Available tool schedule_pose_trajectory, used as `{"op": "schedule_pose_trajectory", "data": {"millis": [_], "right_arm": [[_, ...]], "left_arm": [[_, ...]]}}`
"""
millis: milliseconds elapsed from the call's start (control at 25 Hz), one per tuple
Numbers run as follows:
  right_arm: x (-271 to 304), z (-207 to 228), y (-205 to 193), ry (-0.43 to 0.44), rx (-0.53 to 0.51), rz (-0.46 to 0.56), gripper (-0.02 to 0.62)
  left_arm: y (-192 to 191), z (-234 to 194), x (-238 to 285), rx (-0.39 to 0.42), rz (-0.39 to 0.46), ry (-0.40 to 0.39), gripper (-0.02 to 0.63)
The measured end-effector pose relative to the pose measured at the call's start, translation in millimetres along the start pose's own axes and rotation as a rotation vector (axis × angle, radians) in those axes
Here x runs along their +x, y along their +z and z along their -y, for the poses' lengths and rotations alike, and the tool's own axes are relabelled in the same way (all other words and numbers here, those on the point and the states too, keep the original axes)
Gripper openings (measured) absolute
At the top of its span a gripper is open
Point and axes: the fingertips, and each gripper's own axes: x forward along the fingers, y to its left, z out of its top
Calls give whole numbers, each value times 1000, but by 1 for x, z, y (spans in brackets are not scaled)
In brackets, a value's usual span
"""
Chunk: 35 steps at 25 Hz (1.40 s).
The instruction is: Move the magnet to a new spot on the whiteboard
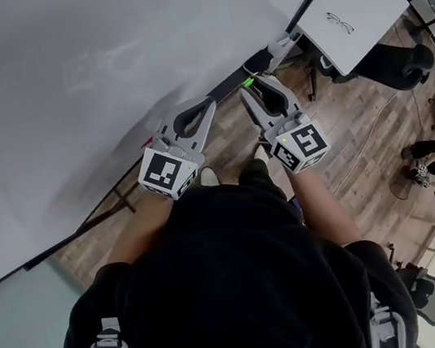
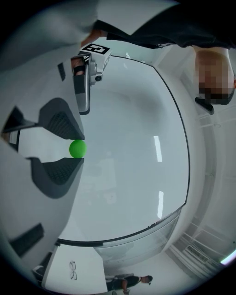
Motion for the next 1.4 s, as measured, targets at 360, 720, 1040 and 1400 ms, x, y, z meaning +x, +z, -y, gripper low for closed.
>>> {"op": "schedule_pose_trajectory", "data": {"millis": [360,720,1040,1400], "right_arm": [[36,40,6,69,39,-8,120],[71,84,-6,129,43,-60,120],[95,104,-15,140,39,-82,121],[105,117,-21,105,42,-77,123]], "left_arm": [[1,-14,28,18,6,95,2],[-2,-31,70,27,-3,182,2],[-8,-42,89,20,-24,227,2],[-14,-53,108,13,-39,243,2]]}}
